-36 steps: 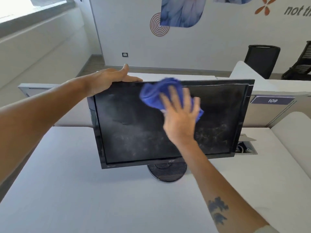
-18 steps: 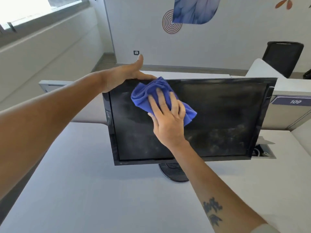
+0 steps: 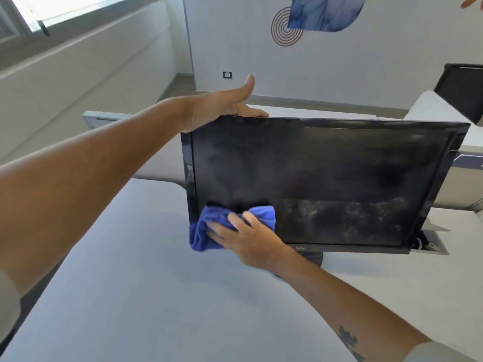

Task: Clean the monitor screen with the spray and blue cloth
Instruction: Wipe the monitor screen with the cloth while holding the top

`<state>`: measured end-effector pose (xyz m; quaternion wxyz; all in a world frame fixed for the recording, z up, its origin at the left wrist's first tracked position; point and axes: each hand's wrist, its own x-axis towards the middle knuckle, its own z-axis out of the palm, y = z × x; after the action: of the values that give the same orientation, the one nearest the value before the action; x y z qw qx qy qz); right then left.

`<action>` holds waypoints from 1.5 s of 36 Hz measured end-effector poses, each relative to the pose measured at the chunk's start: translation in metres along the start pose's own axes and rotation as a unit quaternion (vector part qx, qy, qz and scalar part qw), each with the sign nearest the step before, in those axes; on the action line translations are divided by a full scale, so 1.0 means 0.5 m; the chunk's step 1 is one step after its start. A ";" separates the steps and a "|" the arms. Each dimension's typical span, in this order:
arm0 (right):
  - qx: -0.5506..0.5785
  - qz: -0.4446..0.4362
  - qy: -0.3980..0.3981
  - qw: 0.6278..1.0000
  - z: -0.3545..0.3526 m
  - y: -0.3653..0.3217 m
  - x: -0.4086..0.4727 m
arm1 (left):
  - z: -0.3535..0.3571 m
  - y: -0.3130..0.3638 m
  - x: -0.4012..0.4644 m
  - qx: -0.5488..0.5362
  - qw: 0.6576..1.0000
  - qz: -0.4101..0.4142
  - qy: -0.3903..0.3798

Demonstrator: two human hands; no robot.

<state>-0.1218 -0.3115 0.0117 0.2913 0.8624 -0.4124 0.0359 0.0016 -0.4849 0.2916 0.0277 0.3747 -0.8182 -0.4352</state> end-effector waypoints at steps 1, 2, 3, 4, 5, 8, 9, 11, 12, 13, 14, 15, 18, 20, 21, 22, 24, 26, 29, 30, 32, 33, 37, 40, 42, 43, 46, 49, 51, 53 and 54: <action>0.001 -0.022 -0.015 1.000 0.009 -0.008 -0.018 | 0.000 0.000 -0.001 0.001 1.000 0.000 -0.002; 0.005 -0.032 -0.021 0.999 0.010 -0.009 -0.025 | 0.001 0.000 -0.003 0.002 1.000 -0.001 -0.004; 0.004 -0.035 -0.017 0.999 0.005 -0.001 -0.023 | 0.002 0.001 -0.004 0.004 1.000 -0.002 -0.005; -0.007 -0.032 -0.006 0.999 -0.006 0.013 -0.012 | 0.002 0.003 -0.004 0.007 1.000 -0.003 -0.006; -0.022 -0.022 0.011 0.999 -0.020 0.031 0.005 | 0.003 0.005 -0.004 0.009 1.000 -0.003 -0.009; -0.037 0.084 0.084 0.992 -0.075 0.111 0.075 | 0.003 0.006 -0.002 0.007 1.000 -0.004 -0.020; -0.038 0.137 0.114 0.983 -0.095 0.142 0.101 | 0.002 0.004 -0.001 0.003 1.000 -0.003 -0.030; -0.031 0.224 0.146 0.963 -0.125 0.195 0.145 | -0.001 -0.001 0.000 0.000 0.999 0.002 -0.046; -0.027 0.246 0.153 0.957 -0.135 0.210 0.160 | -0.002 -0.003 0.001 0.006 0.999 0.005 -0.046; -0.027 0.255 0.155 0.954 -0.138 0.215 0.167 | -0.003 -0.004 0.002 0.013 0.999 0.007 -0.043; -0.031 0.255 0.155 0.954 -0.137 0.210 0.169 | -0.004 -0.004 0.002 0.017 0.999 0.008 -0.041; -0.035 0.248 0.154 0.956 -0.131 0.196 0.164 | -0.003 -0.005 0.002 0.019 0.999 0.008 -0.043; -0.028 0.192 0.124 0.973 -0.083 0.120 0.114 | -0.001 -0.006 -0.002 0.017 0.999 0.000 -0.033; -0.018 0.123 0.078 0.989 -0.043 0.055 0.061 | 0.000 -0.004 -0.006 0.010 1.000 0.000 -0.014; -0.013 0.082 0.050 0.995 -0.024 0.025 0.029 | 0.001 -0.002 -0.007 0.012 1.000 0.003 -0.007; -0.006 0.043 0.020 0.999 -0.009 -0.002 -0.001 | 0.002 -0.001 -0.008 0.013 1.000 0.006 -0.004; 0.011 0.002 -0.030 0.999 0.006 -0.032 -0.049 | 0.003 0.000 -0.008 0.008 1.000 0.007 -0.003; 0.012 -0.002 -0.035 0.999 0.003 -0.022 -0.058 | 0.004 0.002 -0.008 0.006 1.000 0.007 0.000; -0.029 0.017 0.010 0.999 -0.032 0.037 -0.023 | 0.009 0.006 -0.011 0.013 1.000 0.005 0.008; -0.036 0.043 0.033 0.998 -0.048 0.066 -0.010 | 0.011 0.007 -0.011 0.017 1.000 0.008 0.011; -0.056 0.113 0.085 0.988 -0.079 0.137 0.014 | 0.013 0.006 -0.012 0.023 0.999 0.016 0.020; -0.069 0.151 0.105 0.981 -0.095 0.178 0.024 | 0.014 0.004 -0.013 0.024 0.999 0.021 0.025; -0.078 0.262 0.136 0.952 -0.144 0.291 0.031 | 0.019 -0.001 -0.015 0.032 0.998 0.052 0.027; -0.076 0.254 0.120 0.957 -0.133 0.277 0.003 | 0.015 -0.001 -0.015 0.039 0.998 0.044 0.035; -0.070 0.233 0.103 0.965 -0.104 0.232 -0.032 | 0.013 -0.001 -0.017 0.042 0.998 0.032 0.034; -0.060 0.214 0.083 0.972 -0.087 0.203 -0.054 | 0.013 -0.002 -0.017 0.039 0.998 0.029 0.034; -0.028 0.103 -0.001 0.994 -0.034 0.118 -0.147 | 0.014 -0.007 -0.016 0.040 0.998 0.033 0.034; -0.027 0.003 -0.078 0.997 -0.008 0.072 -0.235 | 0.015 -0.006 -0.015 0.047 0.998 0.036 0.038; -0.034 -0.015 -0.074 0.997 -0.014 0.091 -0.243 | 0.015 -0.006 -0.013 0.048 0.997 0.041 0.040; -0.050 -0.007 -0.044 0.998 -0.038 0.135 -0.216 | 0.014 -0.007 -0.010 0.051 0.997 0.049 0.041; -0.059 0.016 -0.021 0.998 -0.054 0.164 -0.201 | 0.014 -0.007 -0.009 0.052 0.996 0.054 0.039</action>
<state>-0.2429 -0.2680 0.0422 0.3326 0.8375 -0.4336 -0.0023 0.0044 -0.4784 0.2857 0.0640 0.3478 -0.8568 -0.3752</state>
